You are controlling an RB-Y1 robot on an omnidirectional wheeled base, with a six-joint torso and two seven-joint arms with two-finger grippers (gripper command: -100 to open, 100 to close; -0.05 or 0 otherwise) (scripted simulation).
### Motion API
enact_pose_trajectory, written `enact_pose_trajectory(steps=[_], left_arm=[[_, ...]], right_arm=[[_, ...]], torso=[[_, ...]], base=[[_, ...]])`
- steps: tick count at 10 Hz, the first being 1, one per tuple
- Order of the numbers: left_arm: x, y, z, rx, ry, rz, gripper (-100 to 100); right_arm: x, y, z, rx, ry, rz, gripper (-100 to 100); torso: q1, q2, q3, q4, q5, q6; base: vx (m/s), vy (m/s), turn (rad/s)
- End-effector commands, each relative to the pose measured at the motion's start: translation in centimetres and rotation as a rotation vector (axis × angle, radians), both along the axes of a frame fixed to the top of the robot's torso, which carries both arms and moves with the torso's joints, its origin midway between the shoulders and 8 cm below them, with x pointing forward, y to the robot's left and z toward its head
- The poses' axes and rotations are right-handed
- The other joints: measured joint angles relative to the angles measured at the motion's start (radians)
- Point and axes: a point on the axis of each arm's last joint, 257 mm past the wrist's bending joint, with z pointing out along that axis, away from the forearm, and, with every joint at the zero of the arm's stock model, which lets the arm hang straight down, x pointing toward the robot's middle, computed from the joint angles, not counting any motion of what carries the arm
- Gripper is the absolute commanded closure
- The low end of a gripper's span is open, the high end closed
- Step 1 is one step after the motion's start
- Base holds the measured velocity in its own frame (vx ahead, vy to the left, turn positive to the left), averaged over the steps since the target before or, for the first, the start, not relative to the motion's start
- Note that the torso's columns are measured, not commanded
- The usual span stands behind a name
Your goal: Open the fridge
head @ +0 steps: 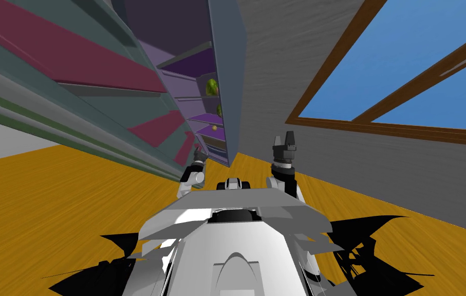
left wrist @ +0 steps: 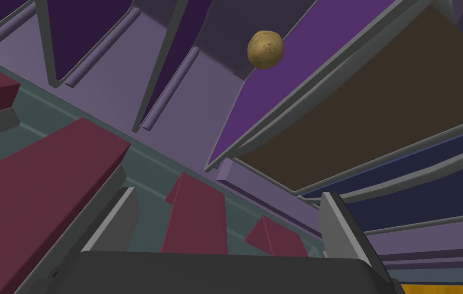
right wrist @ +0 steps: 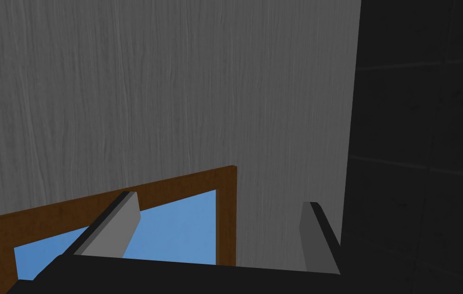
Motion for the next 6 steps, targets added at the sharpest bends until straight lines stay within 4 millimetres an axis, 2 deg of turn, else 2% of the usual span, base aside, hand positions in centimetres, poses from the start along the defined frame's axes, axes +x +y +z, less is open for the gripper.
enact_pose_trajectory(steps=[1,3,4,6], left_arm=[[0.14,-0.82,-0.58,-0.066,0.007,0.011,-100],[0.14,-0.70,-0.47,-0.055,0.007,0.009,-100],[0.14,-0.70,-0.47,-0.055,0.007,0.009,100],[0.20,-1.58,-0.27,-0.054,0.007,-0.021,100]], right_arm=[[0.00,0.00,0.00,0.000,0.000,0.000,0],[0.00,0.00,0.00,0.000,0.000,0.000,0],[0.00,0.00,0.00,0.000,0.000,0.000,0],[0.00,0.00,0.01,0.000,0.000,0.000,0]], torso=[[0.000,0.000,0.000,0.000,0.000,0.000],[0.001,0.000,0.000,0.000,0.000,0.000],[0.000,-0.001,0.000,0.000,0.000,0.000],[0.005,0.002,0.001,0.001,0.001,0.000]], base=[[0.011,-0.011,0.006],[0.002,-0.003,0.000],[0.000,0.000,0.000],[-0.088,0.164,-0.106]])
